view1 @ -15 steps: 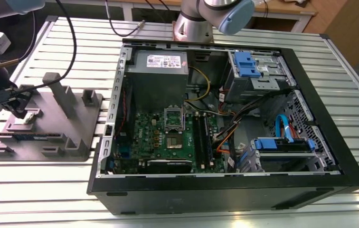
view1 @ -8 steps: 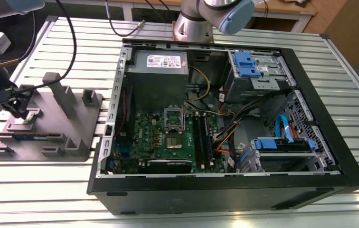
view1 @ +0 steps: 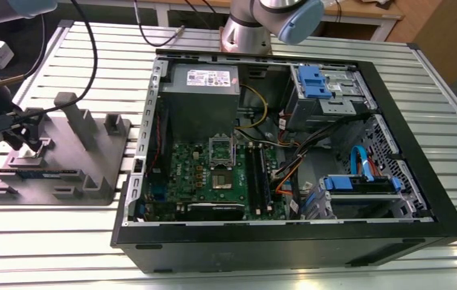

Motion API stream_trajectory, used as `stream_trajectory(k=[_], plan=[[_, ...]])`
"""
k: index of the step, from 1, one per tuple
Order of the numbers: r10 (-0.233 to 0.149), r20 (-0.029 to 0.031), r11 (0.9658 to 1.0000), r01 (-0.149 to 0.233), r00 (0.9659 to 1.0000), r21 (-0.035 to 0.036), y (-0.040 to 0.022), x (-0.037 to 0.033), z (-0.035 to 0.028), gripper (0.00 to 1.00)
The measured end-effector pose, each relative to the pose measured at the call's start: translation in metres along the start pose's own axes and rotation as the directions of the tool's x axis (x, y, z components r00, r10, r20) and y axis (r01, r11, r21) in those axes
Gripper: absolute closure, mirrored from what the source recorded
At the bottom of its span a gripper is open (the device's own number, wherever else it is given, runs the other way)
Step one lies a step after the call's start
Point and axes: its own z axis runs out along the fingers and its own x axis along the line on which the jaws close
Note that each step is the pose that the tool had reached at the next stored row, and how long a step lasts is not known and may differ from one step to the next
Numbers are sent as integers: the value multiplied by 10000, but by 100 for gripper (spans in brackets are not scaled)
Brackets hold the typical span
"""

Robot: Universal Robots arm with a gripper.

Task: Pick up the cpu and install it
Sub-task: 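Pick up the cpu and move it towards the insertion slot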

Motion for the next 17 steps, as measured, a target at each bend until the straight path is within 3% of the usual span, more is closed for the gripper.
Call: stream_trajectory(k=[14,16,17], plan=[[0,1,10000,0,10000,15,3,0,6,58],[0,1,10000,0,10000,16,3,0,6,57],[0,1,10000,0,10000,15,3,0,7,51]])
